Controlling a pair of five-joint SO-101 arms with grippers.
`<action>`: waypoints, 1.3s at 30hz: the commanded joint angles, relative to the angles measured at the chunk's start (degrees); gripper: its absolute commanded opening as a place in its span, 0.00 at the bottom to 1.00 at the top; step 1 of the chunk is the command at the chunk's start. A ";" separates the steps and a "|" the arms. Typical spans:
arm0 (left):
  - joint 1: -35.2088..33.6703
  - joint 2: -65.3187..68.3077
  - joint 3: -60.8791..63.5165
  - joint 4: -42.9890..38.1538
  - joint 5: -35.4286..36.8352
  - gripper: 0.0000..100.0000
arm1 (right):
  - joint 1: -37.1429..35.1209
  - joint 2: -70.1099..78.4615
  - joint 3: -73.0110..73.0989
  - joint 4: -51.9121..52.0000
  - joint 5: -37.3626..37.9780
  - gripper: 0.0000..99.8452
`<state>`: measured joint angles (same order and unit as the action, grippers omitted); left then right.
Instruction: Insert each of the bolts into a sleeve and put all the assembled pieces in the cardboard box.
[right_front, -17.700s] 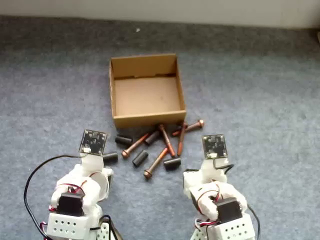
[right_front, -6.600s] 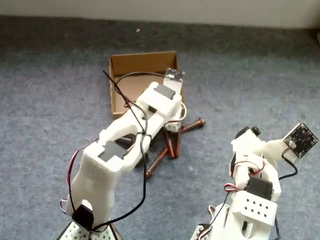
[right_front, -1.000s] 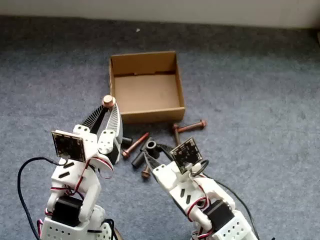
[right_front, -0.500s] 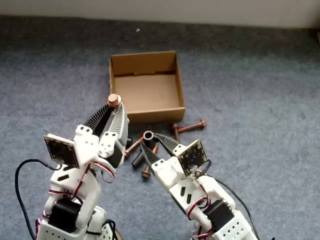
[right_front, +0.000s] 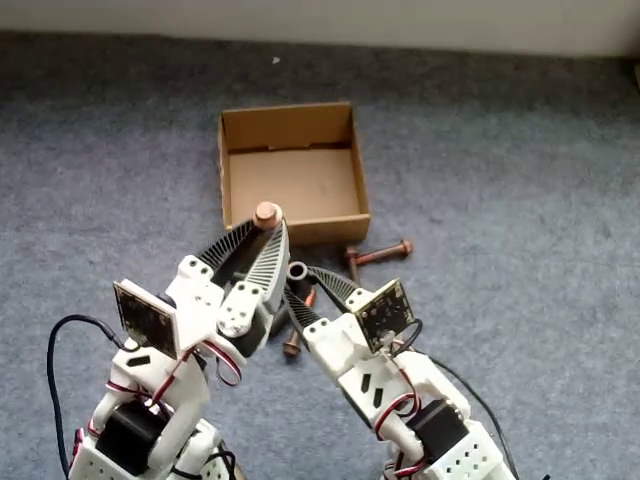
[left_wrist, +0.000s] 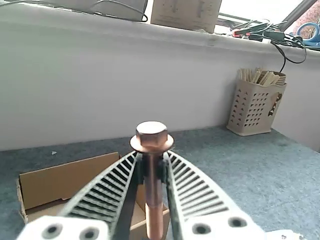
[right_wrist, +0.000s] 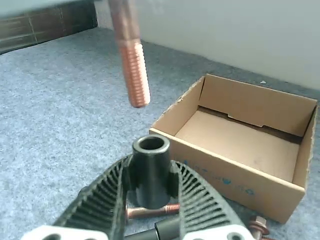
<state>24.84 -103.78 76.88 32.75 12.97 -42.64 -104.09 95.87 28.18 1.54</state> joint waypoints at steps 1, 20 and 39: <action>2.07 -0.84 -2.68 0.00 -0.97 0.01 | -0.40 -0.84 6.81 -1.45 0.44 0.00; 4.97 -0.75 -1.63 2.11 -1.14 0.01 | -0.40 -0.84 6.55 -1.45 0.44 0.00; 4.70 -0.75 0.57 2.02 -1.23 0.01 | -0.48 -0.84 6.37 -1.45 0.44 0.00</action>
<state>29.32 -103.78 77.93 35.12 12.35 -42.64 -104.09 95.87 28.18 1.54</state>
